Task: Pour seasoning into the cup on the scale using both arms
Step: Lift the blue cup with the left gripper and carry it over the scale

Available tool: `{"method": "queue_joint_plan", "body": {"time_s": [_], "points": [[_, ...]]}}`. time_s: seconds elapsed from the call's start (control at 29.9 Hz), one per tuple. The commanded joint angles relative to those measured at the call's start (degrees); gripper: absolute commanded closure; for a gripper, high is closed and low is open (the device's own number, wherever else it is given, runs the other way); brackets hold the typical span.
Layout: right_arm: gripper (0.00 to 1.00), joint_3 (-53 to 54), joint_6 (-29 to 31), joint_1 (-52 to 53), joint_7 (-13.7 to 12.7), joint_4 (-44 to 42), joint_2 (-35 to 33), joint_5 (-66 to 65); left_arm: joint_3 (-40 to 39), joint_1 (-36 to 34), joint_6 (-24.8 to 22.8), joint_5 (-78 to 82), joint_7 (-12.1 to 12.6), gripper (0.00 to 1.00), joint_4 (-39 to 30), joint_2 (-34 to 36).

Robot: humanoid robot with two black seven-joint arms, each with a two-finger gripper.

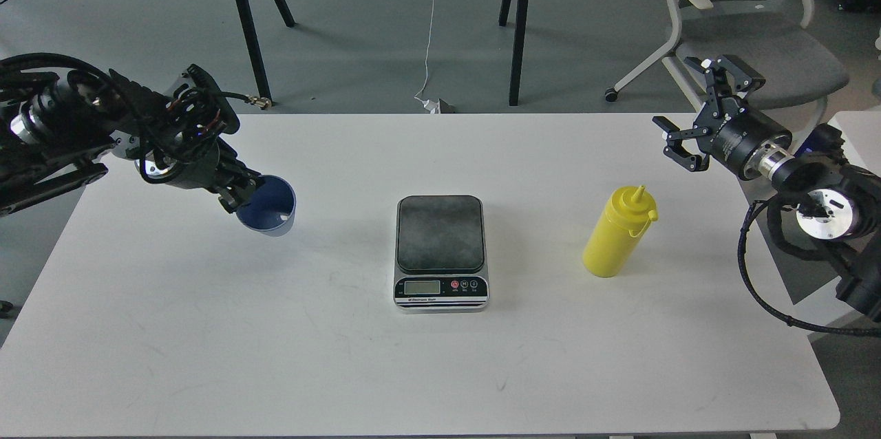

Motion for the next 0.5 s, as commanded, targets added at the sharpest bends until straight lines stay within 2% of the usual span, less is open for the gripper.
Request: {"method": "queue_joint_plan", "body": {"time_s": [0.0,0.47], "points": [[0.01,-0.16,0.0,0.0,0.0,0.09,0.05,0.0,0.01,-1.09,0.0,0.25,0.0,0.99,-0.98,-0.52],[0.01,-0.95,0.0,0.62,-0.09,0.09,0.4,0.0,0.09,-6.54,-1.58,0.25,0.0,0.99,-4.58,-5.7]]}}
